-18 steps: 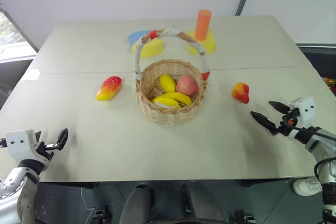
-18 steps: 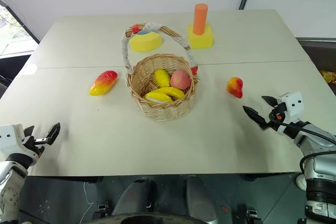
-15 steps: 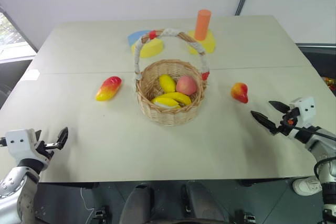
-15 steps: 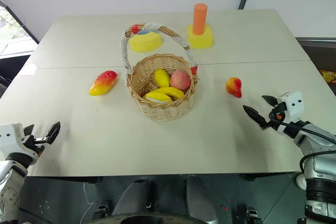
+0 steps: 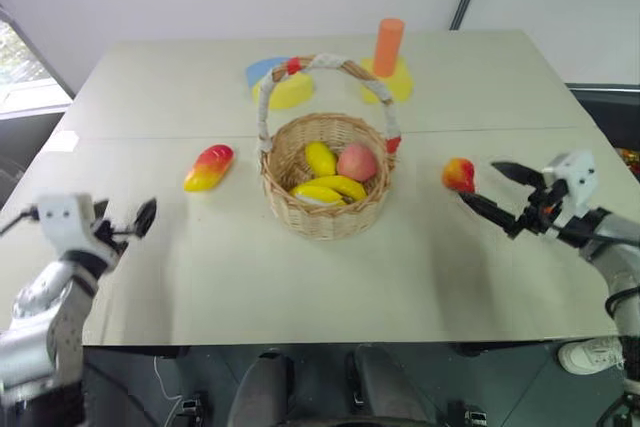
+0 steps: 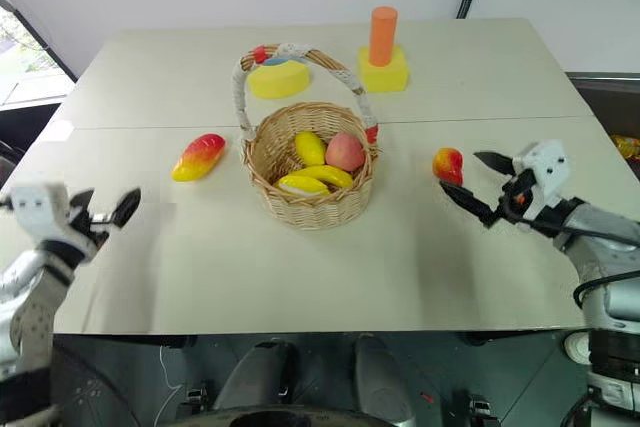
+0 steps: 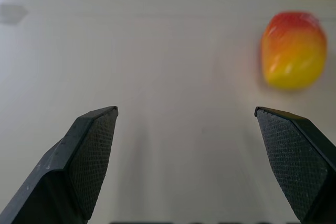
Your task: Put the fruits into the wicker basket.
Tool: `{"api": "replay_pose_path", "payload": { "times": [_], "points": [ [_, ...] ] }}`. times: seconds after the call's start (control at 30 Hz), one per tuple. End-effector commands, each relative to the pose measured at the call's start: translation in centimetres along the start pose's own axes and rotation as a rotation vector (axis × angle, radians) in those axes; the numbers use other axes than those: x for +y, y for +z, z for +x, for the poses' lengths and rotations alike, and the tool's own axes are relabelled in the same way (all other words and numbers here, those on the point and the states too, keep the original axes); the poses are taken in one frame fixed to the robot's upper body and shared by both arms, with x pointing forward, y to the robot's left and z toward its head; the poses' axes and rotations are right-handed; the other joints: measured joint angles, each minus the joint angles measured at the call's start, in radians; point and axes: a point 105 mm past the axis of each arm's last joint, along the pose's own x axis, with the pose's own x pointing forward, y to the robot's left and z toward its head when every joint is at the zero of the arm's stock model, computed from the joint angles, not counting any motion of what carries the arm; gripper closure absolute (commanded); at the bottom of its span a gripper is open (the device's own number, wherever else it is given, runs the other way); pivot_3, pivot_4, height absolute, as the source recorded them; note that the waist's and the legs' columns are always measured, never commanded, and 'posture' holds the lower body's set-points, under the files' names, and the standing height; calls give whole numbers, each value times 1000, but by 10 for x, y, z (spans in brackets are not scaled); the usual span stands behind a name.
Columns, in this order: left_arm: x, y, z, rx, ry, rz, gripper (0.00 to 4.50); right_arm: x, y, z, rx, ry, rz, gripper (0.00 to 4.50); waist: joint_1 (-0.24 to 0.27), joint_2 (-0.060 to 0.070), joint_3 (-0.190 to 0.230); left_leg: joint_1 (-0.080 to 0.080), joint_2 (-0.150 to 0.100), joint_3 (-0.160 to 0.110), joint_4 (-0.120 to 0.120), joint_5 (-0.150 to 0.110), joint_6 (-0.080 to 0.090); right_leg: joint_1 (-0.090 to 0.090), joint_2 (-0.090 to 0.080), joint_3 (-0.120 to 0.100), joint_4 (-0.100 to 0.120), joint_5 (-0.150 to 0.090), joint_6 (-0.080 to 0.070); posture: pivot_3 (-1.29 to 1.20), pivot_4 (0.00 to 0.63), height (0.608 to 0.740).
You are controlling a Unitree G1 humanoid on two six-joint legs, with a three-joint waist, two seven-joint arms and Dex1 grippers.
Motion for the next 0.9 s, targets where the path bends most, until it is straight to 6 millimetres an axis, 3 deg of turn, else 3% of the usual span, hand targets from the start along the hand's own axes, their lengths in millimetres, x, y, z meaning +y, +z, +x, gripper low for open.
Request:
{"api": "replay_pose_path", "payload": {
  "times": [0.03,0.2,0.33,0.4,0.6,0.83,0.9],
  "points": [
    [-14,22,17,26,-41,70,0,15,42,0,-84,94,-34,56,0,0,0,0,0,0,0,0,0,0,0,0,0,0,0,0,150,740],
    [-28,44,45,70,-52,114,0,47,65,-1,-88,241,-34,56,0,0,0,-1,0,0,-1,0,1,0,0,0,-2,0,0,0,150,740],
    [-50,42,68,186,-124,113,0,91,80,5,-81,420,-87,56,-2,-1,0,-2,0,-1,0,0,1,-1,0,-1,-2,0,0,0,150,740],
    [-57,40,79,219,-142,92,0,102,86,11,-97,455,-129,56,-4,-1,0,-1,0,-1,0,0,0,-1,0,-1,-2,0,0,0,150,740],
    [-72,29,98,317,-173,136,0,118,98,21,-145,515,-159,56,-1,-4,2,-2,0,-1,0,0,0,-2,0,-1,-2,0,0,0,150,740],
    [-81,18,105,367,-214,176,0,126,94,23,-155,531,-158,56,1,-4,2,-15,-1,-1,3,2,-4,-14,-1,-1,1,0,0,0,150,740],
    [-82,18,106,357,-209,154,550,126,94,24,-160,528,-161,0,1,-4,2,-15,-1,-2,3,4,-8,-14,-1,-1,1,0,0,0,150,740]
  ]
}}
